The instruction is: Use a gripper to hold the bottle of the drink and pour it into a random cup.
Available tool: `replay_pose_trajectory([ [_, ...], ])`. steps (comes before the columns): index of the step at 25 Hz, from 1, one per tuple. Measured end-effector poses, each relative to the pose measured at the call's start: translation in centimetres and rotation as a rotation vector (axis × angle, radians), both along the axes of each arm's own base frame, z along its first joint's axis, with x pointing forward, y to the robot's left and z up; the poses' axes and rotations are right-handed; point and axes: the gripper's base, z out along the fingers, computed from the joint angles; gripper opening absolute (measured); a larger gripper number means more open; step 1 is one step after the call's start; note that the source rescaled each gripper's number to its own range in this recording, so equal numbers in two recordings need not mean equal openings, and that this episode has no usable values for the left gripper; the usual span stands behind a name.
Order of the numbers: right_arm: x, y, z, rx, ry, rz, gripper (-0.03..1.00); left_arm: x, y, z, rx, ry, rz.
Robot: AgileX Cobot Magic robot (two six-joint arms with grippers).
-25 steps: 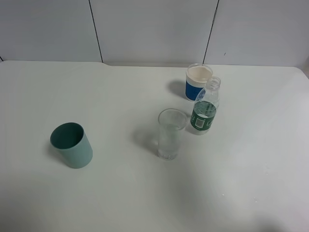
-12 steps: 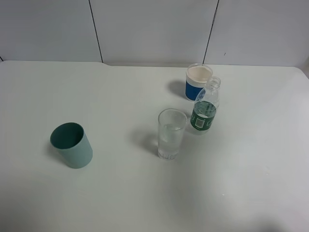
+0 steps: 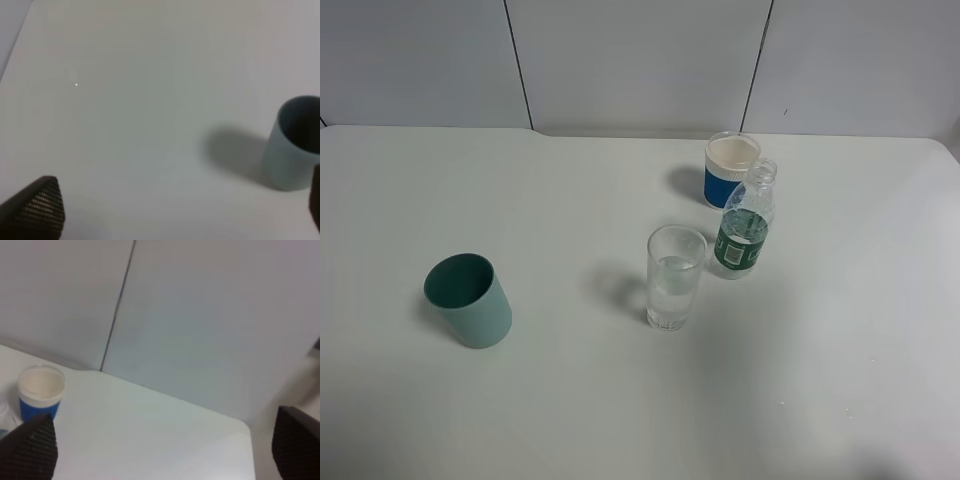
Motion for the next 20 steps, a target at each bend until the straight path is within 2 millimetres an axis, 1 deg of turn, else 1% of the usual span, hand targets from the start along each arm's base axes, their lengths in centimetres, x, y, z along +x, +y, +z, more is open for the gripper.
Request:
replay_pose_trajectory([
  [2, -0.9, -0.5, -0.5, 0.003, 0.025, -0.016, 1.0, 0.0, 0.0, 0.0, 0.0, 0.0, 0.0],
  [5, -1.5, -0.8, -1.2, -0.003, 0.086, -0.036, 1.0, 0.0, 0.0, 0.0, 0.0, 0.0, 0.0],
  [11, -1.1, -0.8, -2.4, -0.021, 0.144, -0.076, 1.0, 0.0, 0.0, 0.0, 0.0, 0.0, 0.0],
  [15, -1.1, -0.8, -2.7, -0.019, 0.169, -0.078, 1.0, 0.0, 0.0, 0.0, 0.0, 0.0, 0.0],
  [20, -1.6, 0.0, -3.8, 0.049, 0.306, -0.017, 1.0, 0.0, 0.0, 0.0, 0.0, 0.0, 0.0],
])
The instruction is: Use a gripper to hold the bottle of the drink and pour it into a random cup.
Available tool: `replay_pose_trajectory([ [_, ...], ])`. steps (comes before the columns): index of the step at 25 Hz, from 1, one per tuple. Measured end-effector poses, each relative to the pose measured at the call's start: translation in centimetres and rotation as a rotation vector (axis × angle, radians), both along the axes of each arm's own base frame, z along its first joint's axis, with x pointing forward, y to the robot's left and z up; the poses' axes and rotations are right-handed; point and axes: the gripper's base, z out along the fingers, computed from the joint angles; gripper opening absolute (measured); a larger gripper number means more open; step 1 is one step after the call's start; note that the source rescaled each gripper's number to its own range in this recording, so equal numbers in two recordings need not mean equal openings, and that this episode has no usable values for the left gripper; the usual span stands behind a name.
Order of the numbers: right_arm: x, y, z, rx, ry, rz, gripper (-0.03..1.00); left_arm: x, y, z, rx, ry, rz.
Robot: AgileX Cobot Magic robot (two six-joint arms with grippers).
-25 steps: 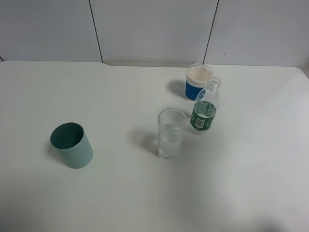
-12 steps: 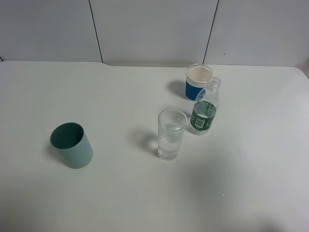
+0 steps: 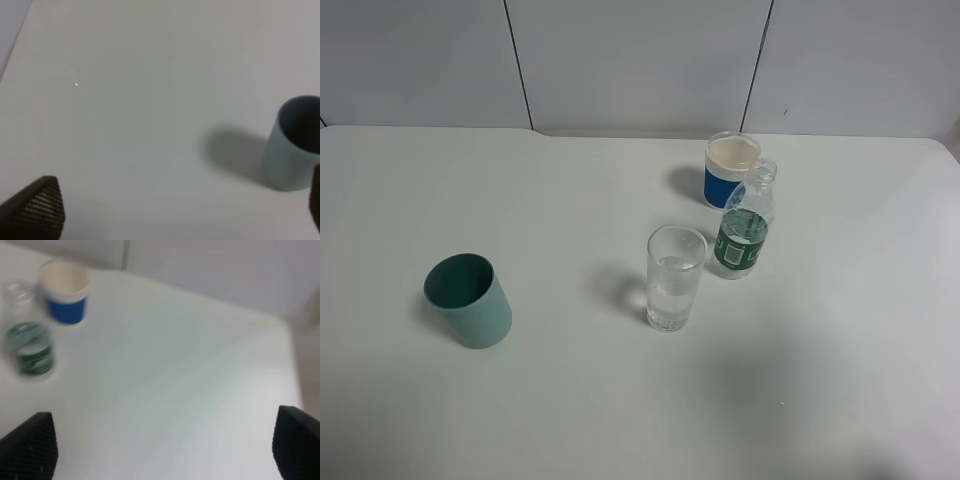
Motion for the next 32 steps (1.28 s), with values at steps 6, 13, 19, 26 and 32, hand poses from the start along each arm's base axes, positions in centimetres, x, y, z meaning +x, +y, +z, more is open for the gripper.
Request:
replay_pose_trajectory([
  [6, -2.4, 0.0, -0.8, 0.085, -0.005, 0.055, 1.0, 0.0, 0.0, 0.0, 0.0, 0.0, 0.0],
  [13, -4.2, -0.3, -1.1, 0.143, -0.093, 0.077, 1.0, 0.0, 0.0, 0.0, 0.0, 0.0, 0.0],
  [19, -2.5, 0.8, -2.3, 0.2, -0.118, 0.121, 1.0, 0.0, 0.0, 0.0, 0.0, 0.0, 0.0],
  [26, -0.4, 1.7, -5.8, 0.202, -0.012, 0.132, 1.0, 0.0, 0.0, 0.0, 0.0, 0.0, 0.0],
  [32, -0.4, 2.0, -6.0, 0.253, 0.013, 0.136, 1.0, 0.0, 0.0, 0.0, 0.0, 0.0, 0.0],
])
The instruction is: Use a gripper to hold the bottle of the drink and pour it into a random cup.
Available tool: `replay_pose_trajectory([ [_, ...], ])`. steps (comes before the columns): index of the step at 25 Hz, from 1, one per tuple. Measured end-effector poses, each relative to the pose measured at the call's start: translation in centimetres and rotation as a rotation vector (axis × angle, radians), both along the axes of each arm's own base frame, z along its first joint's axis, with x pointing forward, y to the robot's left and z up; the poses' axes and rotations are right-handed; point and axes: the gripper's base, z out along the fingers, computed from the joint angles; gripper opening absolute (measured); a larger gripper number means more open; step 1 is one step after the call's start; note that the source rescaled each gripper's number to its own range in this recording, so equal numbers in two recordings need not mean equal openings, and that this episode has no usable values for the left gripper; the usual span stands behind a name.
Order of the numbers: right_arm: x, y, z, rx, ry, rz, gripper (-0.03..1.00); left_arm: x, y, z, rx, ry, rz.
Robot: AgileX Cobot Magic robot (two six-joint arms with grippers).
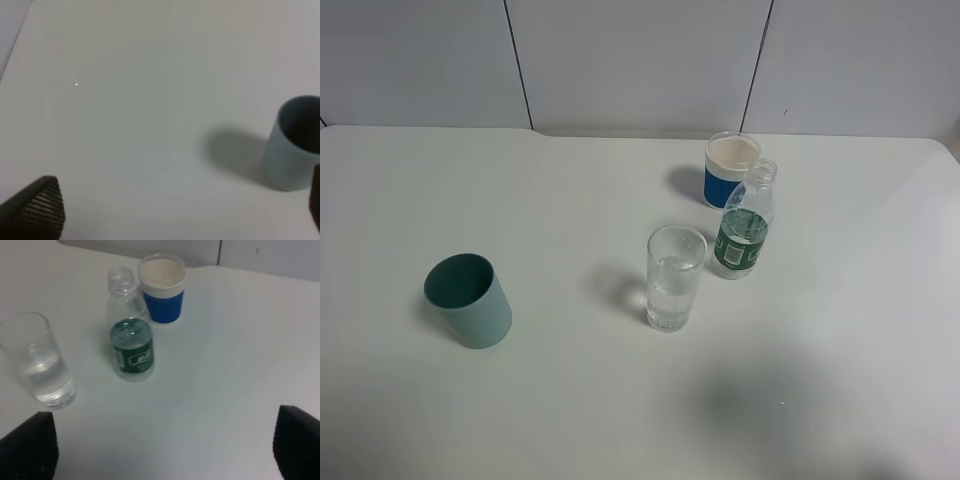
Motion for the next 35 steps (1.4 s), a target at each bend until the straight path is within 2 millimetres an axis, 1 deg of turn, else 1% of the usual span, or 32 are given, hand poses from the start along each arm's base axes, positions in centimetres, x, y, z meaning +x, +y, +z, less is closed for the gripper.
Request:
replay_pose_trajectory([
  [4, 0.08, 0.22, -1.12, 0.018, 0.086, 0.002, 1.0, 0.0, 0.0, 0.0, 0.0, 0.0, 0.0],
  [19, 0.06, 0.24, -1.15, 0.021, 0.09, -0.001, 1.0, 0.0, 0.0, 0.0, 0.0, 0.0, 0.0],
  [23, 0.1, 0.28, -1.15, 0.029, 0.091, -0.089, 1.0, 0.0, 0.0, 0.0, 0.0, 0.0, 0.0],
  [31, 0.3, 0.37, -1.15, 0.044, 0.085, -0.41, 1.0, 0.0, 0.0, 0.0, 0.0, 0.0, 0.0],
  [35, 0.33, 0.38, -1.15, 0.045, 0.085, -0.447, 1.0, 0.0, 0.0, 0.0, 0.0, 0.0, 0.0],
])
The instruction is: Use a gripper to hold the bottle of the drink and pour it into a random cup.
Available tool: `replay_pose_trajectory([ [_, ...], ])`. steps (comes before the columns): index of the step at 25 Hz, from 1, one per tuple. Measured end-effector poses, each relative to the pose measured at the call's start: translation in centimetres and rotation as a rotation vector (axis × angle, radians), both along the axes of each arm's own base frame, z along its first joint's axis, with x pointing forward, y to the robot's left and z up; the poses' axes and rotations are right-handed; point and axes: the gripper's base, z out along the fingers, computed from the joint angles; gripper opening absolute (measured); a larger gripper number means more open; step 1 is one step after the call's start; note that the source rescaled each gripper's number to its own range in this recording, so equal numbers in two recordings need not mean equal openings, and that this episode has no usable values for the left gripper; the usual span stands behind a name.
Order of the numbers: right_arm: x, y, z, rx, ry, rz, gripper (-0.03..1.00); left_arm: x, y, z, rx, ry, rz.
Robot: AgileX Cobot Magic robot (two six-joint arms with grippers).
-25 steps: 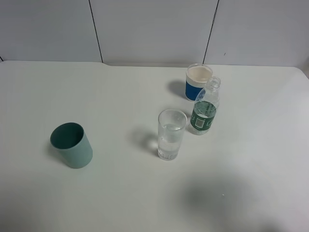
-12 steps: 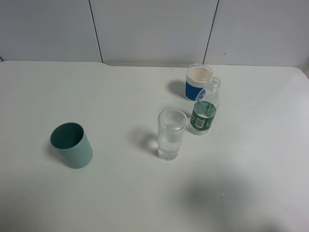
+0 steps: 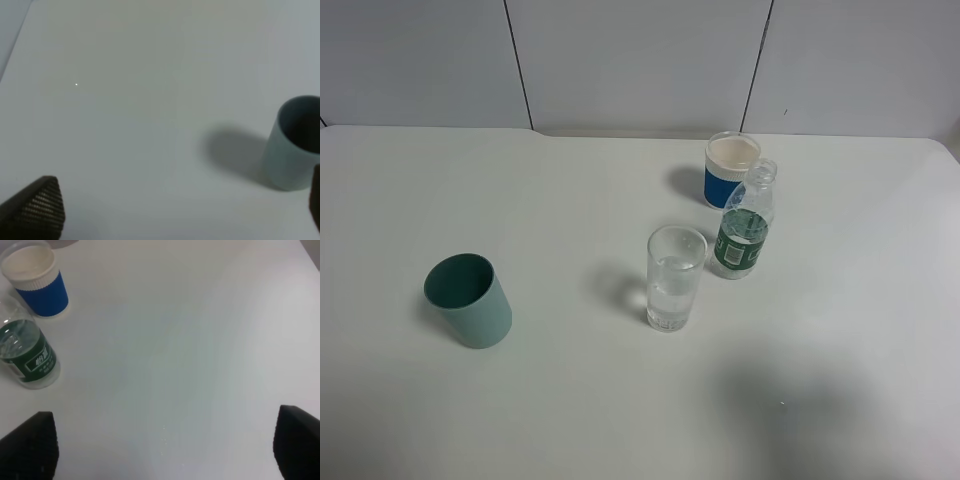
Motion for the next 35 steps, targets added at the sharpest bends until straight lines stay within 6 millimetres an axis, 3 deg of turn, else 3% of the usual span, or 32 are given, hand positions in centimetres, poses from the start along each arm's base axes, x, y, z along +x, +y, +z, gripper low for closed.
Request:
replay_pose_trajectory([
  [35, 0.0, 0.0, 0.0, 0.0, 0.0, 0.0, 1.0, 0.0, 0.0, 0.0, 0.0, 0.0, 0.0],
])
